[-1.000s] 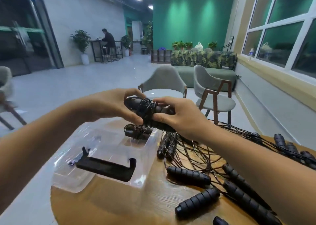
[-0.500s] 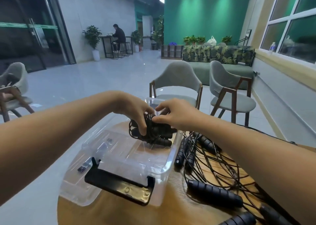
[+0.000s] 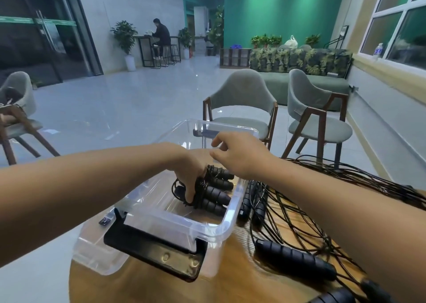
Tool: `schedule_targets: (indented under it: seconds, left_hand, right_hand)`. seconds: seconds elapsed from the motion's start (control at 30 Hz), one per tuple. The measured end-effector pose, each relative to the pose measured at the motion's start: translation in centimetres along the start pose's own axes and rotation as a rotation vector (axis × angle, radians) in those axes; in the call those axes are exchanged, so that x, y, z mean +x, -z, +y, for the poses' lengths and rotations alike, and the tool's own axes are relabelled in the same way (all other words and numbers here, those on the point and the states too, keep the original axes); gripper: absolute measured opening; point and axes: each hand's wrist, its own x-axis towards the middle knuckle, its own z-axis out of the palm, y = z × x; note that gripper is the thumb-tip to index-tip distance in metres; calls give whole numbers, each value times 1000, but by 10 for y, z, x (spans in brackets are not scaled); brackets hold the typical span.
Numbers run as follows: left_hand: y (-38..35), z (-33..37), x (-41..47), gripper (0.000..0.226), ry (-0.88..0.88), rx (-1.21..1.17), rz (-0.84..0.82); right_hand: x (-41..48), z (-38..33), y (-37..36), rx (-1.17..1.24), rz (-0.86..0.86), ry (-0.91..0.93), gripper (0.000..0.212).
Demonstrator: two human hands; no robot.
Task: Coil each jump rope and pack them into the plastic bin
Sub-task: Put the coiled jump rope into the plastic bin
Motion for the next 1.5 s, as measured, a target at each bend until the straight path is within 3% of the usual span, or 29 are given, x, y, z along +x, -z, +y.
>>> schedule_targets:
  seconds: [0.1,0.2,0.3,0.43,0.5,0.6,0.63,0.8,0.9,1.0,1.13,1.2,1.33,1.5]
  left_hand:
    - [-1,-2,6,40,-36,14,-29]
    - [-6,-4,3,55,-43,50,-118]
    - [-11,-8,5,40,11,66,-67]
    - [-13,-11,8,38,42,18,-26]
    - [-14,-13,8,59,47,-28,16]
    - [-14,-16,3,119,15,-31,148]
    - [-12,-15,-1,124,23,3,164]
    - [-11,-18,-1,92,5,43,105]
    - [-7,-14,-14,52,45,-27,-10]
    - [0,-9,-23,51,52,-85,-32]
    - [0,-2,-34,31,59,-107,90]
    - [3,4,-39,24,72,-124,226]
    - [12,23,-53,23,35,-242,501]
    - [27,61,-75,9,4,-370,691]
  right_hand:
    - [-1,1,-1,2,11,-5,28]
    - [-1,1,-3,8,25,-1,23]
    - [-1,1,-3,0,31,-3,22]
    - [-3,0,-2,16,41,-8,21]
    - [-4,0,-1,19,41,-9,21]
    - [-4,0,-1,28,35,-12,22]
    - [-4,0,0,28,36,-11,21]
    - [-4,0,-1,29,43,-5,18]
    - [-4,2,-1,56,54,0,17]
    - [-5,4,-3,116,91,20,18]
    - [-13,7,-1,256,187,46,18]
    - [-22,11,4,290,201,65,16]
    - [-47,25,18,236,231,109,18]
    - [-92,47,47,231,232,58,23]
